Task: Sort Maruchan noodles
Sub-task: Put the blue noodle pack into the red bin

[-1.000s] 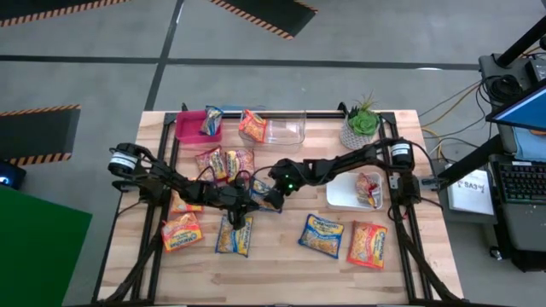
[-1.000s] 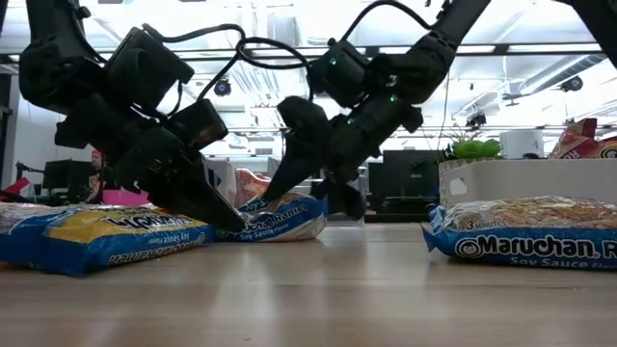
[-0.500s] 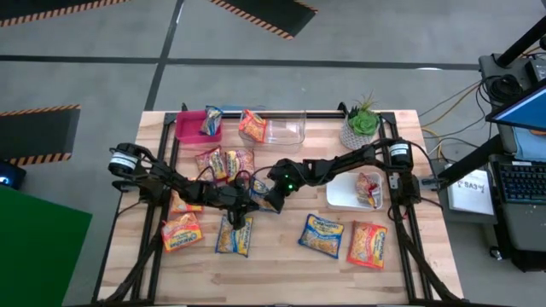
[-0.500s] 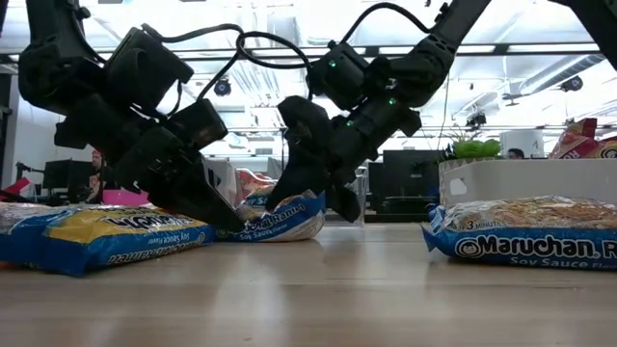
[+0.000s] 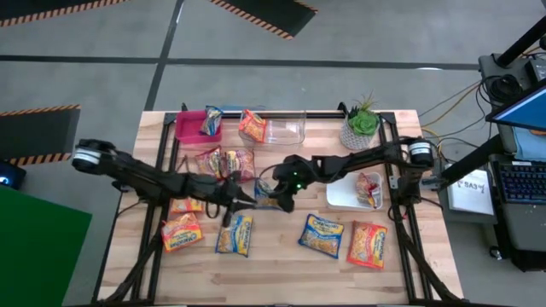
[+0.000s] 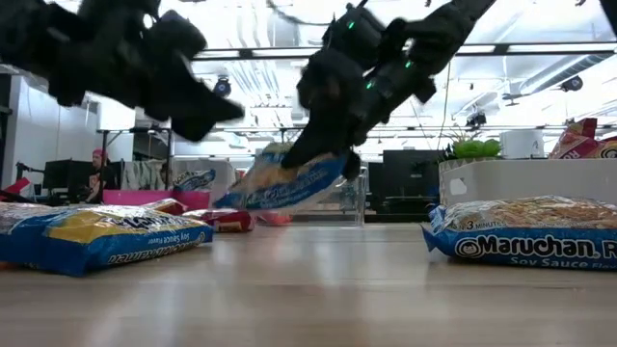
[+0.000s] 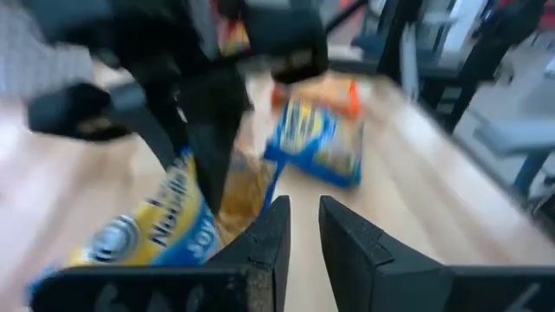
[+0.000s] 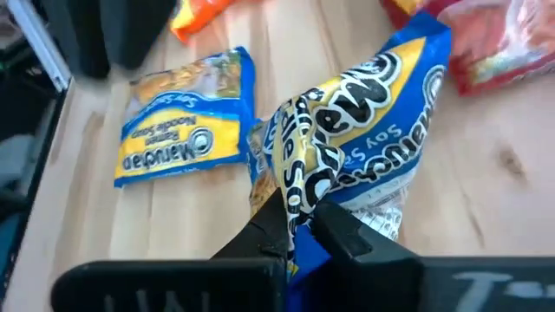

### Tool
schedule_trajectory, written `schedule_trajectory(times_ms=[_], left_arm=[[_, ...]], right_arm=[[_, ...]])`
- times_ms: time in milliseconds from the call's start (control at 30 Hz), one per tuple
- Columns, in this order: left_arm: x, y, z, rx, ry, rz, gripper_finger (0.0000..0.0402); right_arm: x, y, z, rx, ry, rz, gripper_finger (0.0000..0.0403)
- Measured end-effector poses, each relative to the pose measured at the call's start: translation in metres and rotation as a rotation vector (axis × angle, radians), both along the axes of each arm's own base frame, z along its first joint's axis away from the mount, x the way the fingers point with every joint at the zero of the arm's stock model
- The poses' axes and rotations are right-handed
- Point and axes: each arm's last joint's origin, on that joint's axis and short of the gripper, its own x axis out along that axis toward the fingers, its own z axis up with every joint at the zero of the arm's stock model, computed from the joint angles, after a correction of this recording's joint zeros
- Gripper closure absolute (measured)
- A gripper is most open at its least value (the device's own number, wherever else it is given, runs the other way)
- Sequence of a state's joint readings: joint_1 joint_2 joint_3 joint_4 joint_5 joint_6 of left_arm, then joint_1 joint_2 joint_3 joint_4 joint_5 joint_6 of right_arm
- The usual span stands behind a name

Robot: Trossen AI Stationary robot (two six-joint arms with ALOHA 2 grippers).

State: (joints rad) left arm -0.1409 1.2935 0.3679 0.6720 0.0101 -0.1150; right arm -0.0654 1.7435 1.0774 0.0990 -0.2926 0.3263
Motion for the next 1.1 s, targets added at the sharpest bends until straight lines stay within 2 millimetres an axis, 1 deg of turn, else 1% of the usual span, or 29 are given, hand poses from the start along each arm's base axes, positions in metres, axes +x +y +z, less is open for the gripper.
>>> schedule_trajectory(times_ms=[167,233,333,433,533,600,667,800,867,933,1100], left_arm=[[-0.009,0.002,0.032,0.010,-0.156,-0.004,0.0351],[-0.013,0.003,0.041,0.002,-0.199,-0.001,0.0345],[-0.018,0.004,0.050,-0.016,-0.245,0.004,0.0324],[-0.020,0.004,0.055,-0.030,-0.277,0.007,0.0289],[-0.020,0.005,0.055,-0.038,-0.280,0.051,0.0242],[-0.018,0.007,0.053,-0.030,-0.267,0.119,0.0209],[-0.015,0.008,0.049,-0.022,-0.253,0.158,0.0176],[-0.009,0.007,0.044,-0.022,-0.256,0.159,0.0125],[-0.006,0.007,0.040,-0.030,-0.255,0.160,0.0110],[-0.002,0.006,0.036,-0.038,-0.252,0.161,0.0104],[0.008,0.005,0.022,-0.042,-0.233,0.165,0.0107]], right_arm=[[-0.022,0.018,0.026,-0.209,-0.094,0.001,0.0385],[-0.033,0.026,0.034,-0.307,-0.119,-0.010,0.0385],[-0.050,0.038,0.045,-0.442,-0.169,-0.013,0.0385],[-0.063,0.046,0.054,-0.531,-0.228,-0.028,0.0385],[-0.074,0.050,0.059,-0.576,-0.286,-0.027,0.0385],[-0.079,0.051,0.059,-0.587,-0.318,-0.023,0.0385],[-0.082,0.051,0.058,-0.594,-0.347,-0.023,0.0385],[-0.082,0.051,0.053,-0.623,-0.349,-0.007,0.0385],[-0.081,0.051,0.050,-0.637,-0.340,0.004,0.0385],[-0.079,0.052,0.047,-0.644,-0.339,0.008,0.0385],[-0.077,0.052,0.044,-0.656,-0.332,0.017,0.0385]])
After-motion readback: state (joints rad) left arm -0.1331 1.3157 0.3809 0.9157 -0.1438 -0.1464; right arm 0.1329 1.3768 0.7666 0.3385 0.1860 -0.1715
